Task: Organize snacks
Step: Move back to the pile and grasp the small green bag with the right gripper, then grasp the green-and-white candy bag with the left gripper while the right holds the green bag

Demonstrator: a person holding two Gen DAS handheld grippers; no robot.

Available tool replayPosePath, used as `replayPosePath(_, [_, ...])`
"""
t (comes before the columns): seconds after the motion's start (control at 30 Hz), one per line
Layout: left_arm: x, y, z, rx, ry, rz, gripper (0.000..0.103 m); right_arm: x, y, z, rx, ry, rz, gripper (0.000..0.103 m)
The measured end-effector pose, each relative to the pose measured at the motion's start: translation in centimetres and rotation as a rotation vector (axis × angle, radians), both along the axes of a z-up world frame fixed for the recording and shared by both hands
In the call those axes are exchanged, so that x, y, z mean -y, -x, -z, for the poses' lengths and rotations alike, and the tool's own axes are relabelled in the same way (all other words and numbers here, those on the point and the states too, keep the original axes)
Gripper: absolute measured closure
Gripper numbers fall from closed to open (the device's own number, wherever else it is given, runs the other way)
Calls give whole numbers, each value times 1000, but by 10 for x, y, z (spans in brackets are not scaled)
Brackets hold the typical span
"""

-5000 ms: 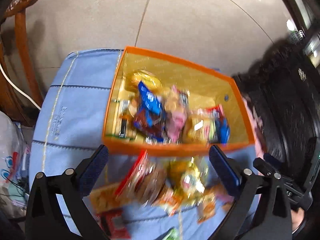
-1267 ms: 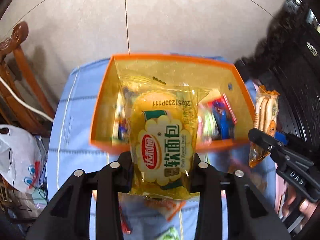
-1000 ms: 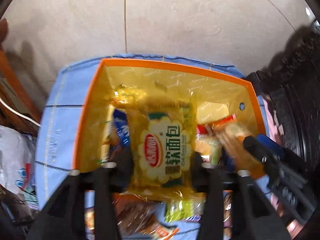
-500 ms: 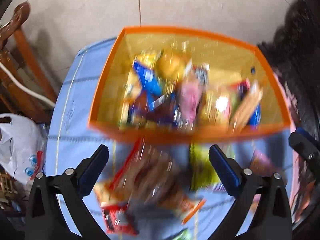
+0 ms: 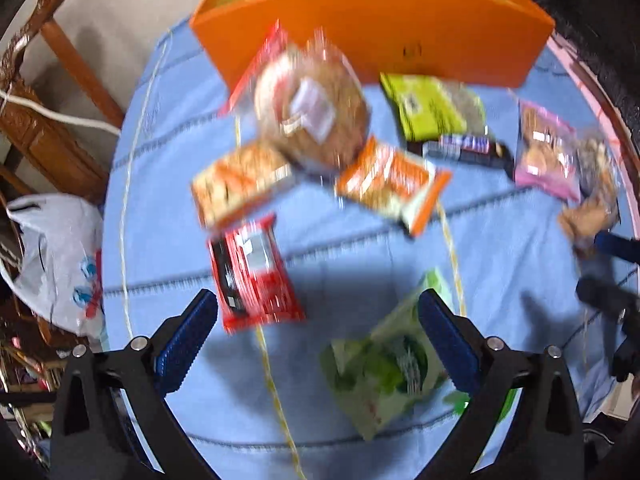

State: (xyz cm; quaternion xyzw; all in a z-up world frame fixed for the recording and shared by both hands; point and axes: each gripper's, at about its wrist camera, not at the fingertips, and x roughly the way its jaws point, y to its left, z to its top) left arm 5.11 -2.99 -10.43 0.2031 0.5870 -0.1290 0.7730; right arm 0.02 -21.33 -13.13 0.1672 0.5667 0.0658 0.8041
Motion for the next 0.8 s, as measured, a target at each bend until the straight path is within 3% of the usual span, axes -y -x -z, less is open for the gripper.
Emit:
replayPosePath(0.17, [-10, 16, 7, -55, 17, -37, 5, -21, 16, 4, -26, -5, -62, 10])
replayPosePath(0.27, [-16, 22, 15, -75, 5, -51, 5, -49, 21, 3, -26, 35, -199, 10])
replayPosePath(0.43, [-41, 22, 19, -102, 22, -155, 5, -93, 32, 10, -6, 130, -387, 10])
replayPosePath(0.6, [-48, 22, 19, -99, 25, -173, 5, -121, 33, 18, -3, 187, -479, 12])
replayPosePath(0.7, [-48, 22, 19, -101, 27, -172, 5, -134, 34, 28, -20, 243, -532, 26])
replayPosePath(0.77, [-48, 22, 20, -103, 29, -170, 5, -142, 34, 34, -35, 275, -563, 50])
replayPosePath(0.8, [-48, 23, 19, -103, 29, -170, 5, -143, 34, 37, -42, 288, -564, 51])
